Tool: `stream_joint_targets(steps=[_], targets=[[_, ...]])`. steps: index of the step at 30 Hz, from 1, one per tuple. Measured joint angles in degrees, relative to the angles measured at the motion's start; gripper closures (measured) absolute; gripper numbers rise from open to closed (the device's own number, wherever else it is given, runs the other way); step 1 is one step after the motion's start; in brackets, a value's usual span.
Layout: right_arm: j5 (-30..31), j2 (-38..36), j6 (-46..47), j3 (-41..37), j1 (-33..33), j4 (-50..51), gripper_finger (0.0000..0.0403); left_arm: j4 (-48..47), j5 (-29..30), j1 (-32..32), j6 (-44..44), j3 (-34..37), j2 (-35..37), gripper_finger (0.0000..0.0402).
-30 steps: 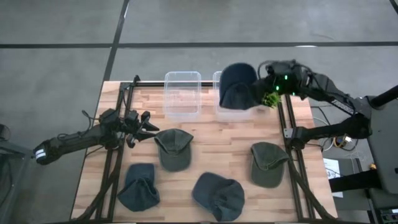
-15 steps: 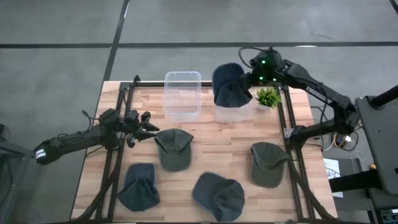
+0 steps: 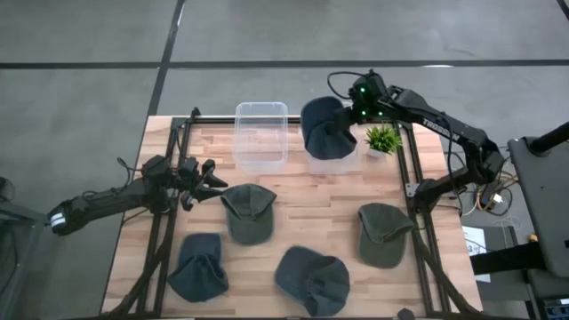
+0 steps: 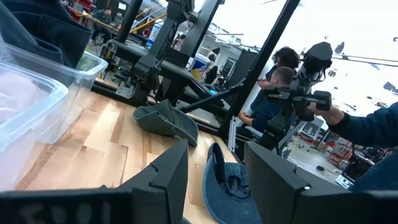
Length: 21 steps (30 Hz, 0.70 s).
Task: Pick & Place hat
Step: Put the top blue cap into the right transparent bin
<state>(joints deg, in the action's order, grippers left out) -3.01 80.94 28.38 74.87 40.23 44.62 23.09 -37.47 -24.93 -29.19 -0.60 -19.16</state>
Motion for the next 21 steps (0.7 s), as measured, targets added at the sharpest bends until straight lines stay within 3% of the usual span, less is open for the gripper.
stream_joint_targets(steps=[13,21], targets=[[0.2,0.2,1.2,-0.2,0.2,2.5,0.0388,0.0,0.0,0.0,0.0,0.0,0.0,0.025],[0.2,0.2,1.2,-2.0,0.2,3.4,0.0335,0.0,0.0,0.0,0.0,0.0,0.0,0.025]])
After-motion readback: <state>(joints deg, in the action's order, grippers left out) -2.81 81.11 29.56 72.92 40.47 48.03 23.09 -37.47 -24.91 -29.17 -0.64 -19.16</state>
